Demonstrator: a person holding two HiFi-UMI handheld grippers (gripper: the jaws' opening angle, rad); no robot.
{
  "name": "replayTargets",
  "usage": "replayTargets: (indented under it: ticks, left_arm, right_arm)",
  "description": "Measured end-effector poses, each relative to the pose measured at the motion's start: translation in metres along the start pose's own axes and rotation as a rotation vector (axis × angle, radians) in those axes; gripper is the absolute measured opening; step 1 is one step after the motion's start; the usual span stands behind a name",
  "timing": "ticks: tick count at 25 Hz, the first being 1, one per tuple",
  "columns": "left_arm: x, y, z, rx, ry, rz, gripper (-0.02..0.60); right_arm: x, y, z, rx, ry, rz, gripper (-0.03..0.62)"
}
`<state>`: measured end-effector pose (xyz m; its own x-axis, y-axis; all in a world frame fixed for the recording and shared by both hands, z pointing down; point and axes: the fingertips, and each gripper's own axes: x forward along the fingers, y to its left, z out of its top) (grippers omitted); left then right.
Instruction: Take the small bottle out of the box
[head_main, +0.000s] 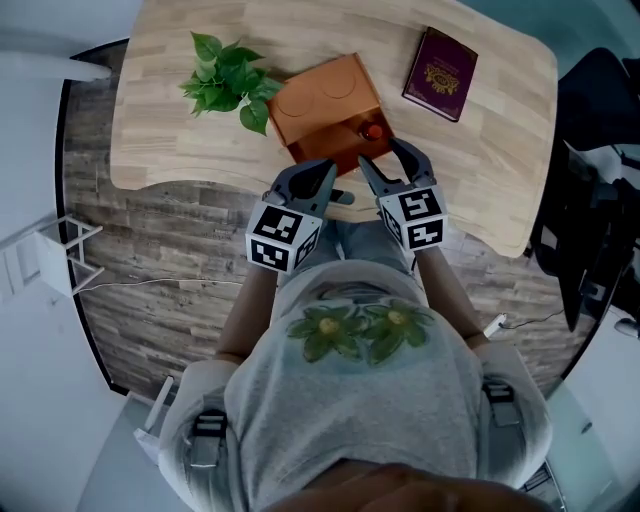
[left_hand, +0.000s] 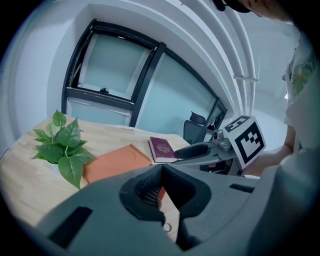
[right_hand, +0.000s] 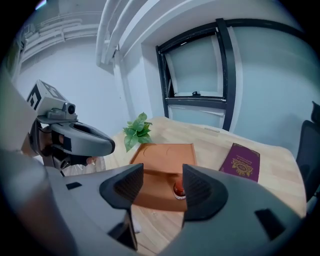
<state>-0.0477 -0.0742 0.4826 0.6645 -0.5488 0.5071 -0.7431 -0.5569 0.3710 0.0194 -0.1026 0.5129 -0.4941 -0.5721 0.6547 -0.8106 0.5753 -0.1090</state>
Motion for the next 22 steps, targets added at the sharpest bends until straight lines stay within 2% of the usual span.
replayTargets:
  ticks: [14, 22]
  left_arm:
    - [0.035, 0.023, -0.020, -0.068, 0.062, 0.042, 0.008]
    - [0.044, 0.029, -0.023, -0.076, 0.084, 0.057, 0.008]
  right_arm:
    - [0.046, -0.028, -0.023, -0.010, 0.071, 0.021, 0.218]
    - [0.063, -0.037, -0.033, -0.020, 0.105, 0.022, 0.222]
